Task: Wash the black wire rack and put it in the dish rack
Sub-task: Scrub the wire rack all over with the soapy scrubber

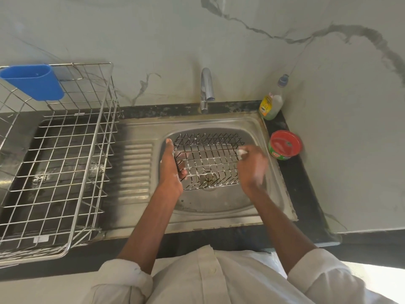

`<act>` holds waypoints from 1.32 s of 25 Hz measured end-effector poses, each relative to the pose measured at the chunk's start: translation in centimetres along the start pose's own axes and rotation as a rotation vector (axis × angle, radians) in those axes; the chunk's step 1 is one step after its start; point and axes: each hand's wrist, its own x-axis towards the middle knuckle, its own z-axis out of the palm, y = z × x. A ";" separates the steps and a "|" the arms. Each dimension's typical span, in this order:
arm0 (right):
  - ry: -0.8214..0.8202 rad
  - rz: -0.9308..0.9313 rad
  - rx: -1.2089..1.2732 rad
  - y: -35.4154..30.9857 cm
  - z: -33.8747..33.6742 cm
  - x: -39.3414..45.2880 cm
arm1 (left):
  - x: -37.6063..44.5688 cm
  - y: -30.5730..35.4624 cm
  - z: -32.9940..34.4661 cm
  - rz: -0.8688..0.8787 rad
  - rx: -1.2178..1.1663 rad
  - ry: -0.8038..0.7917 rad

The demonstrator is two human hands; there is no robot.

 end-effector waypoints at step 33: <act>-0.107 -0.521 0.155 -8.6 3.5 -4.0 | -0.5 0.4 0.4 -0.035 0.014 -0.053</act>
